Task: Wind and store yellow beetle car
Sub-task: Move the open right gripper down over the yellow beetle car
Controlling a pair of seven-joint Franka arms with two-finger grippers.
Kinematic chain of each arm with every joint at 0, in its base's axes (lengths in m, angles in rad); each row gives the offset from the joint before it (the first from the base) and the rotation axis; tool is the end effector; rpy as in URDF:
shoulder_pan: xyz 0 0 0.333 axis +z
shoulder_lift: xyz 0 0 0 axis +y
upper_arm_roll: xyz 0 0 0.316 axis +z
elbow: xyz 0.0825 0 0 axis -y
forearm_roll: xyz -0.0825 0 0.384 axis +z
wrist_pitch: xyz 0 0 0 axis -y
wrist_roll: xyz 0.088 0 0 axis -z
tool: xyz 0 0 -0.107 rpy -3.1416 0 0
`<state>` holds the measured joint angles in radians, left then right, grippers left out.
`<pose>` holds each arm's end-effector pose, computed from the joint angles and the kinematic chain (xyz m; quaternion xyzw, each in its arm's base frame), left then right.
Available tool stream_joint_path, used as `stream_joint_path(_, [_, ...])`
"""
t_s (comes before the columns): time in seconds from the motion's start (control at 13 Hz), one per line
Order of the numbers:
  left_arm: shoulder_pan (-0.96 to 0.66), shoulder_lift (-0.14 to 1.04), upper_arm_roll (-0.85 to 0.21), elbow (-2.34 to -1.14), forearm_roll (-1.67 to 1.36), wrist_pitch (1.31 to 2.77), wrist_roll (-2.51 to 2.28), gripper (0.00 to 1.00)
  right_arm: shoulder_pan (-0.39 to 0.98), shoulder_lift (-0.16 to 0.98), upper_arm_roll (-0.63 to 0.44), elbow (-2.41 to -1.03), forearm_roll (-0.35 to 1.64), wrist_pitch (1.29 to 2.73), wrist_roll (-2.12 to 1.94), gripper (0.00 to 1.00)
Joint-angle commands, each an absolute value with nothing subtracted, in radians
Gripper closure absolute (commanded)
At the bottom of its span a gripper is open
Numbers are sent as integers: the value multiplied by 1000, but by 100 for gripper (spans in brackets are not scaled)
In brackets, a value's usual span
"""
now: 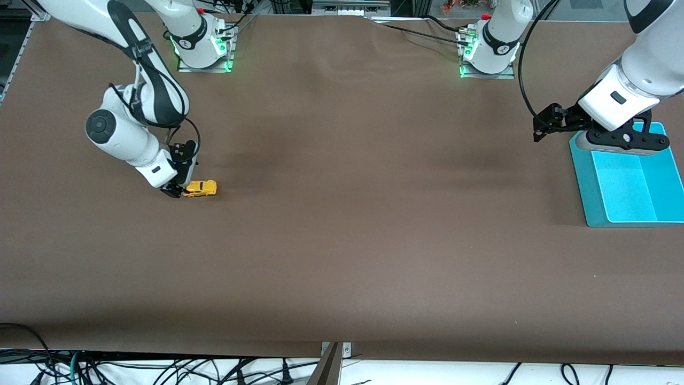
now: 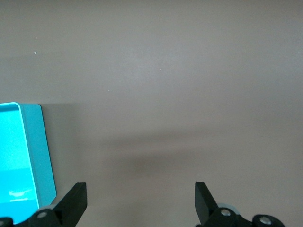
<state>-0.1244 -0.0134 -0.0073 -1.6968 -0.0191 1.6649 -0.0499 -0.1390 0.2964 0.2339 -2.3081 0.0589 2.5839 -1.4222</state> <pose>0.5500 -0.0748 0.5803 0.9991 -0.0399 -0.0101 0.0086 0.5227 0.0513 0.2188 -0.7451 -0.6651 -0.0248 0.0432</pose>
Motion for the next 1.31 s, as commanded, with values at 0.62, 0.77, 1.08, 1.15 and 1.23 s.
stream_joint_path(0.62, [-127, -5, -8, -1669, 2, 1640, -57, 0, -140, 339, 236, -2316, 58, 2668, -1503, 80])
stream_joint_path(0.77, [-127, -5, -8, -1669, 2, 1640, -55, 0, -141, 333, 264, -2306, 61, 2661, -1482, 90])
stream_joint_path(1.08, [-127, -5, -8, -1669, 2, 1640, -57, 0, -138, 334, 351, -2229, 63, 2557, -1392, 89])
stream_joint_path(1.15, [-127, -5, -8, -1669, 2, 1640, -57, 0, -137, 347, 365, -2227, 63, 2562, -1375, 89])
stream_joint_path(1.23, [-129, -3, -8, -1669, 2, 1640, -57, 0, -135, 376, 364, -2224, 61, 2581, -1368, 89])
